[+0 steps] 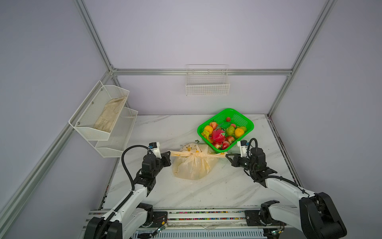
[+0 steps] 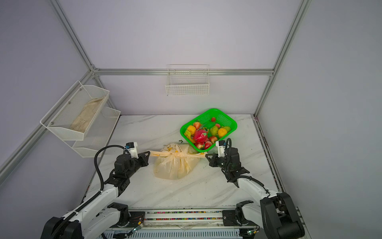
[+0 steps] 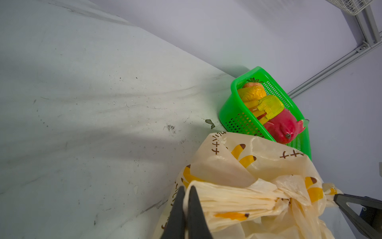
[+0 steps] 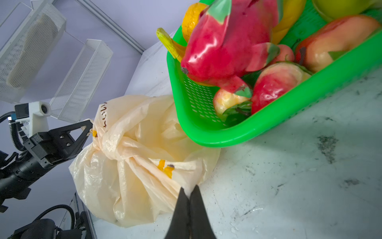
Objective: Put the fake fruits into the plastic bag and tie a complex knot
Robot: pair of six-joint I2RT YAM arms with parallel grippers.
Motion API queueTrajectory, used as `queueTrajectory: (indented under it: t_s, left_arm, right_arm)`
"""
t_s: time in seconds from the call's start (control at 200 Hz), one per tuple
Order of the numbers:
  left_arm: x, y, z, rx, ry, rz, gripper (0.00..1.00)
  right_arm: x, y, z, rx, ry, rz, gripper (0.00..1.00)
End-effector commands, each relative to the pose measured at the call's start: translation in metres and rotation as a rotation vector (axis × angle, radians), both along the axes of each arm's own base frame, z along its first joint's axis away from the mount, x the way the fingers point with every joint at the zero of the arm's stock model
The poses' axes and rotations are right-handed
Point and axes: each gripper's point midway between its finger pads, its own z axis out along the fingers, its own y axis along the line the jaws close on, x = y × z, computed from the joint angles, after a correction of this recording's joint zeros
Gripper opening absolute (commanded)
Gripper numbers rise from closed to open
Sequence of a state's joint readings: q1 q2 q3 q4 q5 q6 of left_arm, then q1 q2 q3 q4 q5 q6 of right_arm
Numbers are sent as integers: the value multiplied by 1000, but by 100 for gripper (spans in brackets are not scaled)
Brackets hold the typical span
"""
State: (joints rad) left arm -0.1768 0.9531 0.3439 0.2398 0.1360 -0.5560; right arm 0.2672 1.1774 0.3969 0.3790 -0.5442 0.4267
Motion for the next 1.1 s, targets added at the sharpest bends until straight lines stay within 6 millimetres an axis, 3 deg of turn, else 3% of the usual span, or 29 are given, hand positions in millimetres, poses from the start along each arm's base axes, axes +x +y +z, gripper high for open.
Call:
queueTrajectory:
  t_s: [0.0,0.115,0.16,0.195,0.24,0.28,0.435,0.625,0.69,0.875,1.095]
  left_arm:
    - [10,48,-3,68,-16,202,0]
    - [9,34,16,34,-86,126,0]
    - [6,29,27,9,-138,97,0]
    - [2,26,37,-10,-183,80,7]
    - [-3,22,48,-24,-242,55,36]
    - [-7,19,58,-27,-287,35,47]
    - [-15,32,71,-15,-344,100,68]
    - [-24,72,78,59,-380,321,91]
    - [-23,85,79,126,-376,382,100]
    - [-5,111,66,402,-276,481,100]
    - [28,126,26,609,-165,479,100]
  right_arm:
    - [20,-37,-27,-51,53,-188,0]
    - [22,-34,-8,-40,-1,-173,0]
    - [22,-35,5,-47,-40,-171,12]
    - [21,-37,18,-51,-75,-173,20]
    - [20,-39,36,-56,-126,-182,28]
    - [20,-43,52,-63,-171,-197,34]
    - [25,-68,100,-152,-311,-318,72]
    - [40,-117,134,-257,-423,-601,97]
    - [44,-137,134,-278,-449,-721,97]
    - [55,-180,107,-383,-479,-986,97]
    - [73,-185,62,-557,-529,-987,97]
